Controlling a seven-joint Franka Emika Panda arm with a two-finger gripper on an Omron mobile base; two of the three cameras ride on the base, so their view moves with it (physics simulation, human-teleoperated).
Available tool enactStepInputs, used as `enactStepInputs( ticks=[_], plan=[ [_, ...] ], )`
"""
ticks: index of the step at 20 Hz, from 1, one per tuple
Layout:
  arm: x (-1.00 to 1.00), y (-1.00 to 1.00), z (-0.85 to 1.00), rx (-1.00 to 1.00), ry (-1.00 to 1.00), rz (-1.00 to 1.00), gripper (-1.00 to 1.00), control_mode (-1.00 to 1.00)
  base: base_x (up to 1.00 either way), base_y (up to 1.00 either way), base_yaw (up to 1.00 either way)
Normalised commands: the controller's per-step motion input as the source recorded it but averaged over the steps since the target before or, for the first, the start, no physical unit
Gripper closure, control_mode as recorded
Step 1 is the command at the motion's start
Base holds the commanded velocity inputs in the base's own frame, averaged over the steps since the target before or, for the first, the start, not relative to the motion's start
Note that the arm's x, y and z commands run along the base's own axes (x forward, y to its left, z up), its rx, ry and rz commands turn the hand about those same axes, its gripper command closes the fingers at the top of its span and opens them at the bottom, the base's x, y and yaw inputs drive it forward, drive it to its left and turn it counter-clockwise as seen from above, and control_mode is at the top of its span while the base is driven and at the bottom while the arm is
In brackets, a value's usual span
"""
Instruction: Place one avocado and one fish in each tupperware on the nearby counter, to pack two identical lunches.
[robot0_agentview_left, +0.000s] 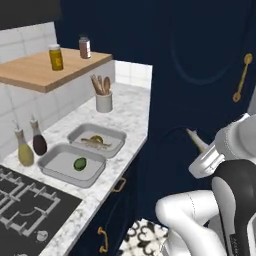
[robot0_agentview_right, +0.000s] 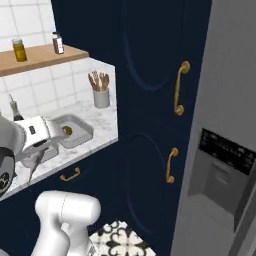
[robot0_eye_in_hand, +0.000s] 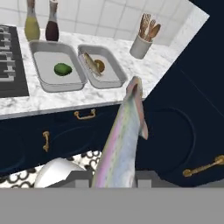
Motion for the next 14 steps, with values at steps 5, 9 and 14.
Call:
enactStepInputs(
  ticks=[5,9,14],
  plan=[
    [0.00,0.00,0.00,0.00,0.00,0.00,1.00,1.00,0.61,0.43,0.60],
    [0.00,0.00,0.00,0.00,0.00,0.00,1.00,1.00,0.63,0.00,0.54],
    [0.00,0.00,0.00,0.00,0.00,0.00,1.00,1.00,0.81,0.00,0.58]
  ],
)
